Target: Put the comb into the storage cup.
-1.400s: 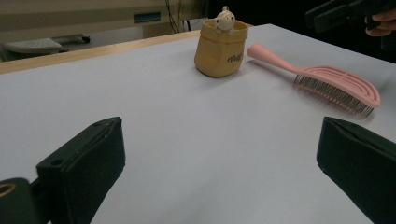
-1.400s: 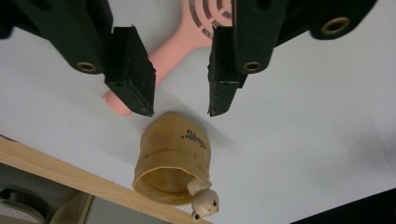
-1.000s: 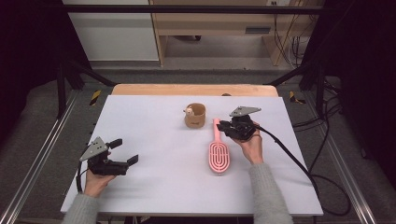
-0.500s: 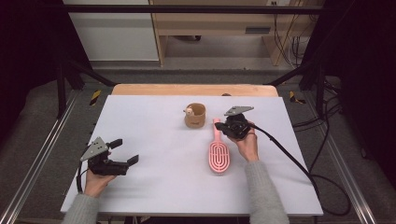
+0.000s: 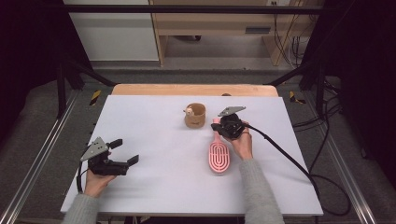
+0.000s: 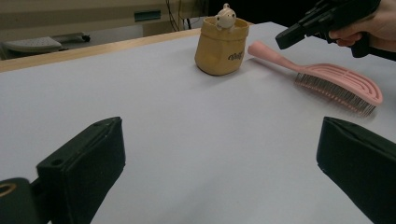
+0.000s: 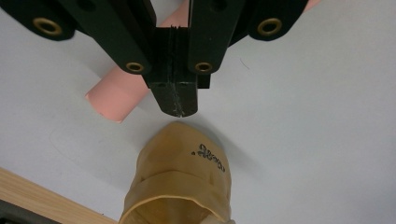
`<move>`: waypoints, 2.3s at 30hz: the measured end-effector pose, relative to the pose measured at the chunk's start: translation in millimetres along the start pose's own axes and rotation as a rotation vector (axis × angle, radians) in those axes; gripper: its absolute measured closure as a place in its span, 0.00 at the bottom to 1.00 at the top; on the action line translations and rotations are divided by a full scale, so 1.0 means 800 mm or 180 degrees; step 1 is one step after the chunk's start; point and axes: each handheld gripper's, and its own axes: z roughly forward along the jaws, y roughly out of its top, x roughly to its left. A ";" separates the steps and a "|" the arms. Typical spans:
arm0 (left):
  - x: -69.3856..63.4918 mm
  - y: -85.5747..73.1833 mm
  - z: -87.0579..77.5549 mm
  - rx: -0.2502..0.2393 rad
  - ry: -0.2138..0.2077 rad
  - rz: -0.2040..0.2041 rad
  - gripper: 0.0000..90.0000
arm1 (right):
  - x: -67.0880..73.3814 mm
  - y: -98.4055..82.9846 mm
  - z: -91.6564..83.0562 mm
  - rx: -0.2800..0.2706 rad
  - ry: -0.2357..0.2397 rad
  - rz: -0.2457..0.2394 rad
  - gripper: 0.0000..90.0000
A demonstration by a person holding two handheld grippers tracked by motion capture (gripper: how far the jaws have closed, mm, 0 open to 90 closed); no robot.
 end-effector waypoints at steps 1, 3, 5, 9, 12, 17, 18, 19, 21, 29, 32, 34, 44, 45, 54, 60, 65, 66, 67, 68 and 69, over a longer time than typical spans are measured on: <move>0.000 0.000 0.000 0.0003 0.0006 0.0003 0.01 | 0.000 -0.001 0.001 0.0024 0.0002 -0.0010 1.00; 0.000 0.000 0.000 0.0002 0.0003 0.0002 0.01 | 0.000 -0.003 0.005 0.0051 -0.0002 -0.0024 1.00; 0.000 0.000 0.000 -0.0003 0.0002 0.0001 0.01 | 0.001 -0.004 0.008 0.0058 0.0006 -0.0028 1.00; 0.000 0.000 0.000 -0.0002 0.0003 0.0002 0.01 | 0.001 -0.006 0.012 0.0104 0.0008 -0.0044 1.00; 0.000 0.000 0.000 0.0002 0.0010 0.0004 0.01 | 0.002 -0.009 0.016 0.0157 -0.0010 -0.0079 1.00; 0.000 0.000 0.000 -0.0004 0.0002 0.0001 0.01 | 0.002 -0.011 0.019 0.0211 -0.0023 -0.0084 1.00; 0.000 0.000 0.000 -0.0004 0.0002 0.0001 0.01 | 0.002 -0.011 0.019 0.0211 -0.0023 -0.0084 1.00; 0.000 0.000 0.000 -0.0002 0.0002 0.0000 0.01 | 0.001 -0.011 0.019 0.0213 -0.0024 -0.0085 1.00; 0.000 0.000 0.000 -0.0003 0.0002 0.0002 0.01 | 0.001 -0.011 0.019 0.0214 -0.0030 -0.0089 1.00; 0.000 0.000 0.000 -0.0007 0.0002 0.0003 0.01 | -0.001 -0.012 0.019 0.0291 -0.0106 -0.0110 1.00; 0.000 0.000 0.000 -0.0005 0.0002 0.0005 0.01 | -0.001 -0.012 0.019 0.0309 -0.0126 -0.0117 1.00; 0.000 0.000 0.000 -0.0006 -0.0001 0.0008 0.01 | -0.002 -0.012 0.018 0.0324 -0.0138 -0.0118 1.00; 0.000 0.000 0.000 -0.0001 0.0007 0.0012 0.01 | -0.004 -0.012 0.015 0.0378 -0.0202 -0.0103 1.00; 0.000 0.000 0.000 0.0002 0.0007 0.0012 0.01 | -0.004 -0.012 0.015 0.0378 -0.0202 -0.0103 1.00; -0.001 0.000 0.001 0.0012 0.0010 0.0023 0.01 | -0.005 -0.011 0.013 0.0414 -0.0237 -0.0092 1.00; -0.001 0.000 0.000 0.0010 0.0011 0.0023 0.01 | -0.006 -0.012 0.010 0.0454 -0.0280 -0.0102 1.00; -0.001 0.000 0.001 0.0014 0.0012 0.0031 0.01 | -0.009 -0.014 0.007 0.0459 -0.0295 -0.0073 1.00; -0.001 0.000 0.001 0.0012 0.0011 0.0028 0.01 | -0.010 -0.017 0.006 0.0466 -0.0303 -0.0051 1.00; -0.001 0.000 0.001 0.0012 0.0012 0.0027 0.01 | -0.010 -0.017 0.006 0.0466 -0.0303 -0.0051 1.00; -0.001 0.000 0.001 0.0011 0.0013 0.0029 0.01 | -0.011 -0.018 0.005 0.0467 -0.0303 -0.0052 1.00; -0.001 0.000 0.001 0.0011 0.0014 0.0030 0.01 | -0.011 -0.020 0.005 0.0474 -0.0305 -0.0053 1.00</move>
